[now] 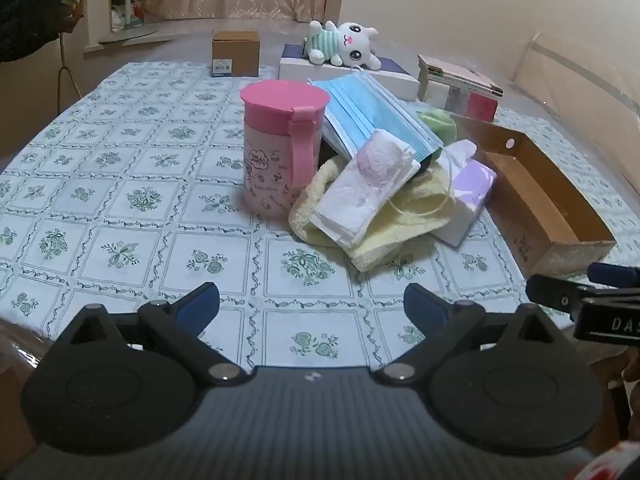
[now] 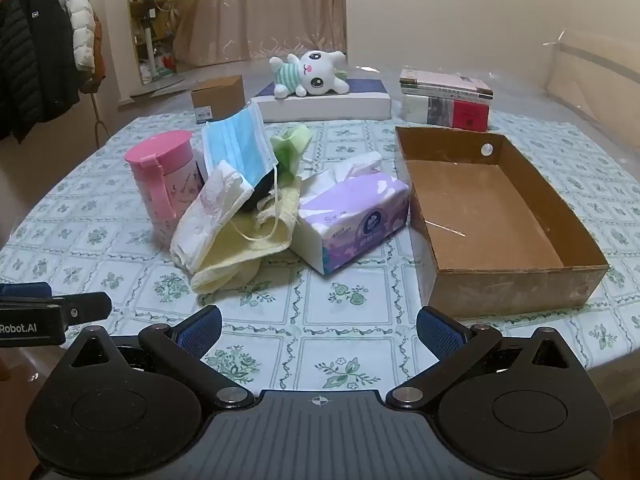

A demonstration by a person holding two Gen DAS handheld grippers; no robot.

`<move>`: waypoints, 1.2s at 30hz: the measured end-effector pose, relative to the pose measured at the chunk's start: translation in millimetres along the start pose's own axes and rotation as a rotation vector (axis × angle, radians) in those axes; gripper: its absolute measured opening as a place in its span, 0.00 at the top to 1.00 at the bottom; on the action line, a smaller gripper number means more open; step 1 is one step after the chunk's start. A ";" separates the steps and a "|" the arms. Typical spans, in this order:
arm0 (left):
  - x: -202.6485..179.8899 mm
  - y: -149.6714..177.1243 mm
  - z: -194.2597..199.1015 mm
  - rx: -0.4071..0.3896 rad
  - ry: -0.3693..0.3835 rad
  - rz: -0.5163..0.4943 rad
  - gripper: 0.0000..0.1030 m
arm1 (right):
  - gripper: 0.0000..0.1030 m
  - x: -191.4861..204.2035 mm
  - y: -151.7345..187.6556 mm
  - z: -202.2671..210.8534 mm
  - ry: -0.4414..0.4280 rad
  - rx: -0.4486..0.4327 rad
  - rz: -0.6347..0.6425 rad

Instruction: Organize soft objects

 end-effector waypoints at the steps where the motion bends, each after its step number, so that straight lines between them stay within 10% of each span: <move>1: 0.4 -1.0 -1.7 -0.001 0.001 0.002 0.05 | 0.00 0.0 0.2 -0.2 0.000 0.000 0.000; 36: -6.4 -2.4 3.6 -0.020 0.026 -0.001 0.06 | 0.00 -2.9 -4.9 0.9 0.009 -0.009 0.002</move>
Point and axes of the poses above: each gripper's, at about its wrist camera, not at the fingertips, and z roughly against the way its jaws point, x to its left, y to its underside, the point moved 9 cm from there along -z, roughly the way its jaws point, and after that the axes turned 15 degrees about -x, right-handed, at the moved point
